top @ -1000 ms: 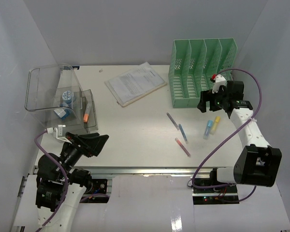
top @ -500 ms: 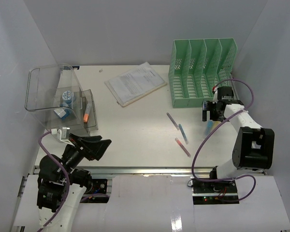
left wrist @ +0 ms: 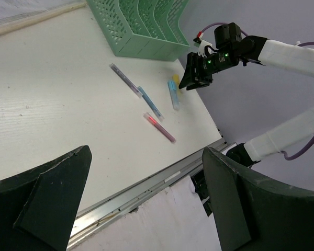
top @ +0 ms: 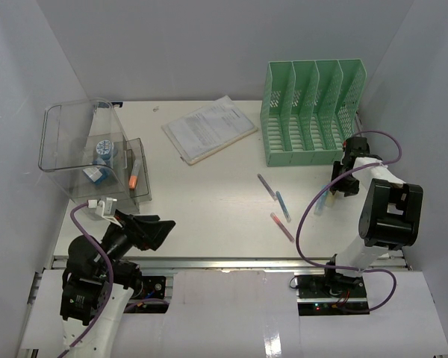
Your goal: Organize the desk
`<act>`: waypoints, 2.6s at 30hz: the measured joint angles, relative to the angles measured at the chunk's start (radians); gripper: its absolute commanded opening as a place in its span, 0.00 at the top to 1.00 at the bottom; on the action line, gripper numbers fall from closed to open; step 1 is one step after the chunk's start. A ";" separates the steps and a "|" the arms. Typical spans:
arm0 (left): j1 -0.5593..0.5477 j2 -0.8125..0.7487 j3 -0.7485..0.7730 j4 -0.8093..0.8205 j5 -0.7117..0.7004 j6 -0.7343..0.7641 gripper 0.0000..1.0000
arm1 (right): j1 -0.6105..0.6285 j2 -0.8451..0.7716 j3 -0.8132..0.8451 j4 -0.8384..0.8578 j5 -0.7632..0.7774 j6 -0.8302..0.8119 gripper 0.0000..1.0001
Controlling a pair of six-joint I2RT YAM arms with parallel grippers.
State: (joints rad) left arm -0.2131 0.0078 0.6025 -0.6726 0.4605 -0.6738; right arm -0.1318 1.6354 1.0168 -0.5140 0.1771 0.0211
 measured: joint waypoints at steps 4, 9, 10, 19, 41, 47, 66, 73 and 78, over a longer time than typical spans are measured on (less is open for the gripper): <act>0.000 0.000 0.000 -0.002 0.000 0.001 0.02 | -0.035 0.020 0.011 0.000 -0.031 0.005 0.53; 0.000 0.000 0.000 -0.012 0.000 0.000 0.02 | -0.037 0.041 0.031 0.006 -0.082 0.011 0.46; 0.000 0.000 0.000 -0.017 0.000 0.000 0.02 | -0.037 0.043 0.032 0.009 -0.091 0.014 0.45; 0.000 0.000 0.000 -0.054 0.000 -0.007 0.02 | -0.054 0.046 0.032 0.015 -0.181 0.043 0.47; 0.000 0.060 -0.130 0.073 0.173 -0.231 0.07 | -0.062 0.021 -0.017 0.045 -0.225 0.041 0.92; 0.000 0.153 -0.181 0.257 0.245 -0.294 0.07 | -0.063 -0.226 -0.050 0.032 -0.559 -0.136 0.92; -0.152 0.501 -0.213 0.665 0.159 -0.354 0.17 | 0.476 -0.339 -0.014 -0.007 -1.059 -0.470 0.92; -0.435 0.779 -0.143 0.780 -0.071 -0.313 0.21 | 0.589 -0.293 0.018 -0.006 -1.021 -0.466 0.92; -0.520 0.919 -0.075 0.862 -0.191 -0.285 0.23 | 0.608 -0.294 0.023 -0.006 -1.013 -0.465 0.92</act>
State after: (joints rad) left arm -0.7326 0.9265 0.5278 0.1896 0.2699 -0.9589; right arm 0.4757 1.3417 1.0397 -0.5200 -0.8354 -0.4435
